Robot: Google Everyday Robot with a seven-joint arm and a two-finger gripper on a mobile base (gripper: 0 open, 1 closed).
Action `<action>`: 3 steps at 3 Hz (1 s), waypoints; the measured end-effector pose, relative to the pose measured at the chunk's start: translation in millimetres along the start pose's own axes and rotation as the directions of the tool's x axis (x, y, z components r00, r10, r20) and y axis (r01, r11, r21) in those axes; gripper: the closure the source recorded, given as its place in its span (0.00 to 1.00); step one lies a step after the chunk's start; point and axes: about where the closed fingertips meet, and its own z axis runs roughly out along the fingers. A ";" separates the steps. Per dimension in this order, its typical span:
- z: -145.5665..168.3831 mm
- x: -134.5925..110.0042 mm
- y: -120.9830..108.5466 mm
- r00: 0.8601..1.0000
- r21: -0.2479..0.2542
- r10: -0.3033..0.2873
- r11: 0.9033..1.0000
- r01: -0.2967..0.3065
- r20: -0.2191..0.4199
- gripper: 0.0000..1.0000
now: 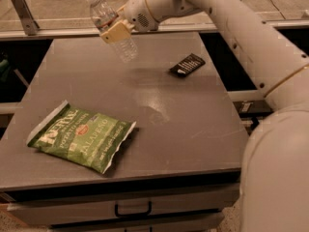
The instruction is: Knock water bottle over
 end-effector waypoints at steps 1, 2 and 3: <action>-21.4 23.2 26.8 0.984 -0.080 -0.037 0.996 0.023 -0.174 1.00; -21.2 48.7 57.2 0.942 -0.193 -0.086 0.981 0.023 -0.323 0.82; -10.6 64.5 76.9 0.905 -0.284 -0.142 0.959 0.024 -0.402 0.59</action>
Offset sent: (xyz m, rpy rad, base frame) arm -0.0850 -0.0510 -0.0683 -0.5651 0.1645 0.1943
